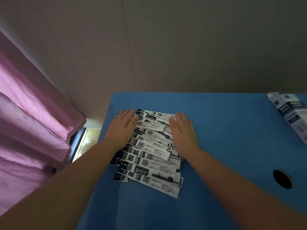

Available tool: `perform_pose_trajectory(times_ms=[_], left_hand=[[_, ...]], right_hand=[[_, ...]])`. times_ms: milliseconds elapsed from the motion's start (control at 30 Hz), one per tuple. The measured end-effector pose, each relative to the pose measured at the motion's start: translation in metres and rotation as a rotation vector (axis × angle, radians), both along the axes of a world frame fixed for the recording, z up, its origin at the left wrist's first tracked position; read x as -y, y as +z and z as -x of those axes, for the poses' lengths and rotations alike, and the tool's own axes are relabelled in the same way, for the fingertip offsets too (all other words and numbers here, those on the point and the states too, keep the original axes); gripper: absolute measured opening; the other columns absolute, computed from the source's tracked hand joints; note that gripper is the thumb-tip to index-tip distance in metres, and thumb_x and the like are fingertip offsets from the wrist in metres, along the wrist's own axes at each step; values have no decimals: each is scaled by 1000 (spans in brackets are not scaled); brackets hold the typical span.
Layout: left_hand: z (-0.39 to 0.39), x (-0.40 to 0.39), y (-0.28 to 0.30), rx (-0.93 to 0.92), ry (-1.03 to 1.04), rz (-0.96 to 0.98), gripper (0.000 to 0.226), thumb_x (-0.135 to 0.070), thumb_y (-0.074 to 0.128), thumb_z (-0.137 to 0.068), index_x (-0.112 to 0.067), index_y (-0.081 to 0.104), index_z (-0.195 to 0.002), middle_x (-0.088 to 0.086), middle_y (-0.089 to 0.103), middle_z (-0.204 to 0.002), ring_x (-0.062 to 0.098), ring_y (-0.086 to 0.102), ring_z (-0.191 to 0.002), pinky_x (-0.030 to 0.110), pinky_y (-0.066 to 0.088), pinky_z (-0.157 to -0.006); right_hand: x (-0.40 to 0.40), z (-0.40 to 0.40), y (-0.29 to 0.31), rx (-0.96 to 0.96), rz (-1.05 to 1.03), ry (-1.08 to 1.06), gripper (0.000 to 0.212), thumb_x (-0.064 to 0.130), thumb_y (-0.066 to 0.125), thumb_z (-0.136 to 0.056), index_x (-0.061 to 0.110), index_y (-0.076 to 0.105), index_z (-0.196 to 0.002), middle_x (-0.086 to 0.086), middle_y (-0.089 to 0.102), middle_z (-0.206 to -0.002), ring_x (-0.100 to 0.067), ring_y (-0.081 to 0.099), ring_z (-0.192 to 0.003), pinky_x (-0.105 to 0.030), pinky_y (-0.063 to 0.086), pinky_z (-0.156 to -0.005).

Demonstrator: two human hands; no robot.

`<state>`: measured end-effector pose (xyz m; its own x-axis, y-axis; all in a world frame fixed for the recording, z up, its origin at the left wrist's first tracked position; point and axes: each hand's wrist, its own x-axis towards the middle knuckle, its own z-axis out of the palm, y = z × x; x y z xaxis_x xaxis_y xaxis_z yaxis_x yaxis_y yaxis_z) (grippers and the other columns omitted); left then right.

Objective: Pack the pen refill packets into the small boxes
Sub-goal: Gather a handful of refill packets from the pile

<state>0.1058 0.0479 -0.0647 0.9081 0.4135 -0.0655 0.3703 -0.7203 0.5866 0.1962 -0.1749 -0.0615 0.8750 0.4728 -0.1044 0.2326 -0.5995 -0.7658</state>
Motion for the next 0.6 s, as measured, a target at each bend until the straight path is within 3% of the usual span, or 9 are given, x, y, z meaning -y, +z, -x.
perform_pose_trajectory(times_ms=[167, 233, 300, 400, 533, 600], left_hand=[[5, 23, 14, 32, -46, 236, 72, -71, 19, -95, -37, 24, -159, -12, 14, -167, 5, 7, -153, 34, 1, -125], [12, 24, 19, 61, -41, 299, 72, -76, 22, -94, -41, 28, -156, -17, 17, -165, 1, 12, -151, 32, 6, -123], [23, 20, 22, 104, 9, 324, 77, -83, 25, -89, -43, 33, -154, -23, 22, -160, -5, 17, -146, 28, 10, -118], [50, 12, 18, 156, 77, 244, 77, -82, 26, -86, -43, 39, -151, -24, 28, -155, -6, 23, -142, 27, 14, -116], [87, 13, 3, 117, 25, 38, 82, -81, 25, -89, -37, 29, -157, -16, 20, -164, 2, 17, -150, 32, 15, -119], [93, 22, 1, 114, -40, -9, 83, -82, 25, -90, -37, 22, -159, -17, 12, -167, 1, 11, -152, 33, 15, -119]], right_hand=[[-3, 1, 5, -110, -114, 37, 84, 72, 14, -90, 25, 15, -161, 8, 4, -170, -5, -3, -154, -34, -4, -126], [3, 6, 6, -125, -200, -12, 73, 65, 20, -99, 26, 19, -160, 9, 9, -169, -5, 2, -154, -38, 2, -128], [16, 14, 9, -116, -289, -109, 65, 58, 25, -103, 26, 24, -159, 10, 16, -168, -2, 10, -153, -34, 7, -127], [41, 42, 10, -118, -376, -211, 63, 60, 28, -102, 29, 26, -157, 19, 20, -164, 9, 15, -148, -24, 11, -123], [65, 101, 9, -82, -387, -154, 65, 83, 24, -88, 57, 18, -148, 45, 6, -157, 20, 5, -145, -3, 7, -114], [59, 119, 9, -76, -384, -106, 64, 84, 23, -88, 61, 12, -147, 42, 0, -159, 17, 0, -147, -5, 5, -117]])
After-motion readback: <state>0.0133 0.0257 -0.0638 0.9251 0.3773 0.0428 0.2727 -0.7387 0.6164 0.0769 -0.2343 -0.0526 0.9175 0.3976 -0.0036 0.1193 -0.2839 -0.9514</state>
